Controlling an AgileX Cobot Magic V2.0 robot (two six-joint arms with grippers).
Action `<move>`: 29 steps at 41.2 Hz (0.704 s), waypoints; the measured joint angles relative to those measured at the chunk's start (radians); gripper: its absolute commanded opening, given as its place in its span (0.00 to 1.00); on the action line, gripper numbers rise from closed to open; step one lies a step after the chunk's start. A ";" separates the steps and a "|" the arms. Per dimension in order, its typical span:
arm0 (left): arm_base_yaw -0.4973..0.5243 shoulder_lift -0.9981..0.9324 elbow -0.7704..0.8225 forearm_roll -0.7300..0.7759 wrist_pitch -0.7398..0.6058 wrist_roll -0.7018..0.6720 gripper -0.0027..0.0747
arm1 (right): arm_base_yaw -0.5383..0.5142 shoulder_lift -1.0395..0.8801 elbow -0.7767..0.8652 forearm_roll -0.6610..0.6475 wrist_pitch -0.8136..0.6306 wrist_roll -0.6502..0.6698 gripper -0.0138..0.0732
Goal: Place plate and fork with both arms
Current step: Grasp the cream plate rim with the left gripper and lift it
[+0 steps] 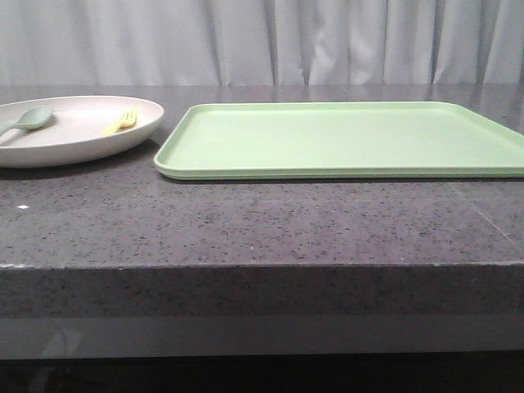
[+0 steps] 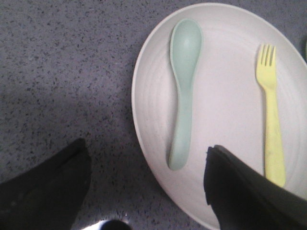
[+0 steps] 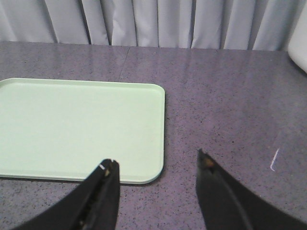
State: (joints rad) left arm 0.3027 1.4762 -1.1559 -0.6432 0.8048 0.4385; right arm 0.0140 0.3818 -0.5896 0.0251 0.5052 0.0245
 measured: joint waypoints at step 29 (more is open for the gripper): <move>0.030 0.368 -0.181 -0.288 0.086 0.151 0.53 | 0.000 0.001 0.000 0.000 0.000 0.000 0.61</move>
State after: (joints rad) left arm 0.3329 1.8445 -1.3371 -0.9310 0.8904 0.5899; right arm 0.0140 0.3828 -0.5896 0.0251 0.5052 0.0245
